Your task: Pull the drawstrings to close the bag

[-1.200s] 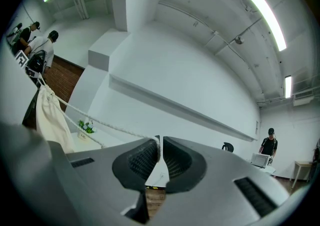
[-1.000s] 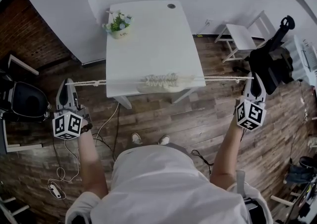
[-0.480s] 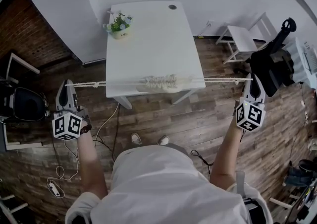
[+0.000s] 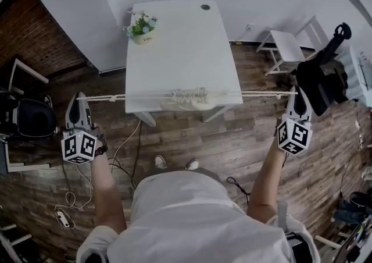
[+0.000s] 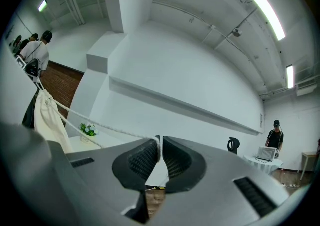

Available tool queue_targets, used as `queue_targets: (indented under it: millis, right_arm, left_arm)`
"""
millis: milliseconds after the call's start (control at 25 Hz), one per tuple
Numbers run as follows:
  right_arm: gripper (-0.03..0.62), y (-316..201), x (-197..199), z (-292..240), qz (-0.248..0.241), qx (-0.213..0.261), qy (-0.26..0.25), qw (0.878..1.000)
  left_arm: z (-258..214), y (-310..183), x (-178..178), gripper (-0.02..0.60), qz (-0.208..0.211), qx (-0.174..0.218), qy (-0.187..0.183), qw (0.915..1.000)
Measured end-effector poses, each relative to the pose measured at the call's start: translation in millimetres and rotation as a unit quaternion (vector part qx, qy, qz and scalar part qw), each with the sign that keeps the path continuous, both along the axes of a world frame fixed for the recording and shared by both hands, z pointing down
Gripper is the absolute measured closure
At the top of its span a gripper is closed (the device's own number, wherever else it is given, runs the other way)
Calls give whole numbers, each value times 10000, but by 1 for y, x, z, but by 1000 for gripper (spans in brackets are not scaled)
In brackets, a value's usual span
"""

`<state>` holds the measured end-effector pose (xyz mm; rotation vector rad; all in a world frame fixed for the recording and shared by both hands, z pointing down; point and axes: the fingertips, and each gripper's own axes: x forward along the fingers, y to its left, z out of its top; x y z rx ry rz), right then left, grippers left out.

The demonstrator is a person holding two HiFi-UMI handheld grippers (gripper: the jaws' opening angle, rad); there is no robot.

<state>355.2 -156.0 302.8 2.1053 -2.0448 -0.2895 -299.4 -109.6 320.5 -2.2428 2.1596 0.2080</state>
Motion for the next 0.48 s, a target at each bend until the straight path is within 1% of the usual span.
queue_targets:
  millis: [120, 320, 400, 480]
  right_arm:
    - [553, 1, 6, -10, 73, 103, 30, 9999]
    - [553, -5, 15, -18, 112, 224, 31, 9997]
    - [553, -8, 17, -19, 76, 227, -48, 9997]
    - [554, -10, 12, -18, -84, 213, -248, 9994]
  left_arm:
    - [-14, -2, 10, 563, 46, 111, -191, 9997]
    - [-31, -9, 18, 563, 158, 264, -290, 9991]
    - [-36, -13, 20, 563, 142, 298, -252, 9991]
    - [-40, -17, 22, 563, 52, 349, -162, 9992]
